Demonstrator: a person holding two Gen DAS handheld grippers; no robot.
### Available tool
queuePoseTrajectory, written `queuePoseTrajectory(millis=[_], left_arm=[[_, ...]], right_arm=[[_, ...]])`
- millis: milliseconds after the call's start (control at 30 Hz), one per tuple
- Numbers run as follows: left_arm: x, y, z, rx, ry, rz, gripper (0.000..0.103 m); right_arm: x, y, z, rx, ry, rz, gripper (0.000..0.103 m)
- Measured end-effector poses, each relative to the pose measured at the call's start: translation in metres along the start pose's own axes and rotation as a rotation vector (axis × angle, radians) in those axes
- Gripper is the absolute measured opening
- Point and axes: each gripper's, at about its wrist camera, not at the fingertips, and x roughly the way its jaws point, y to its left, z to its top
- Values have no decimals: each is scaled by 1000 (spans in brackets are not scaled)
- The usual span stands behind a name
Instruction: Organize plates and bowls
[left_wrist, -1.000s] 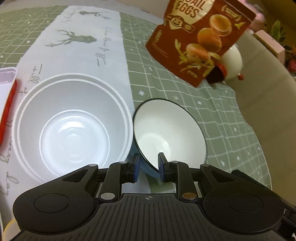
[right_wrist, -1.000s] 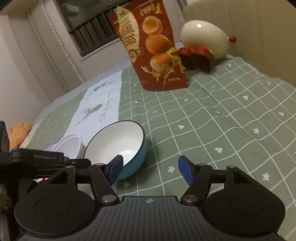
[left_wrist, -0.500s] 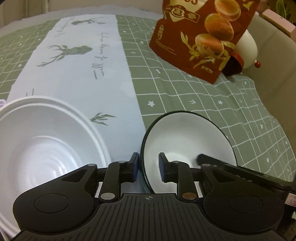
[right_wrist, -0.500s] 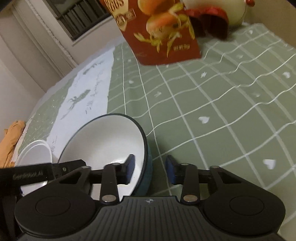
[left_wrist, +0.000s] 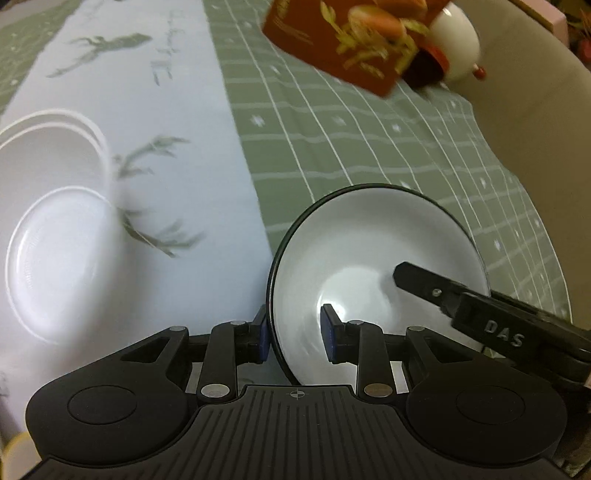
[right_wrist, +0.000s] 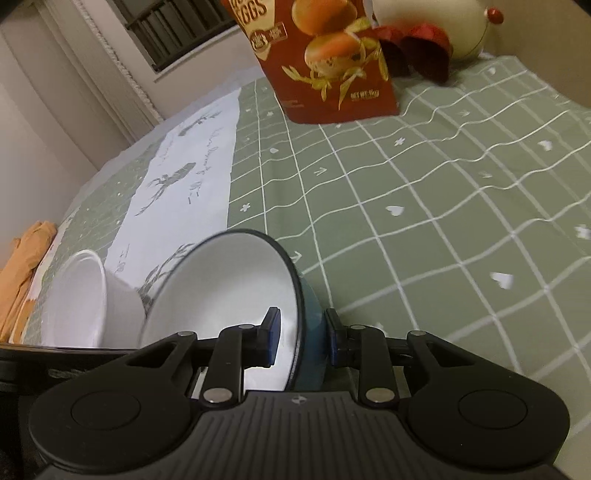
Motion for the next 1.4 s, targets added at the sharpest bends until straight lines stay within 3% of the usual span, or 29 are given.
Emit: queuePoseTrajectory(millis=[167, 333, 500, 600, 833, 1033, 1167, 1400], left_arm=[[8, -8, 4, 19, -31, -19, 30], [33, -15, 10, 51, 12, -32, 34], [34, -12, 11, 38, -8, -57, 38], [27, -15, 9, 60, -11, -29, 38], [-23, -9, -3, 53, -99, -54, 38], [-87, 16, -30, -54, -218, -106, 38], [-124, 39, -64, -109, -279, -77, 38], [-157, 85, -121, -199, -296, -18, 38]], right_arm=[[-7, -17, -10, 28, 21, -1, 26], [12, -37, -14, 106, 68, 28, 26], [13, -32, -17, 93, 50, 32, 33], [9, -25, -21, 91, 41, 24, 35], [-17, -5, -25, 132, 24, 54, 35], [-58, 36, -31, 83, -38, 93, 35], [-78, 74, -44, 16, -51, 137, 35], [-94, 140, -83, -109, -46, 183, 36]])
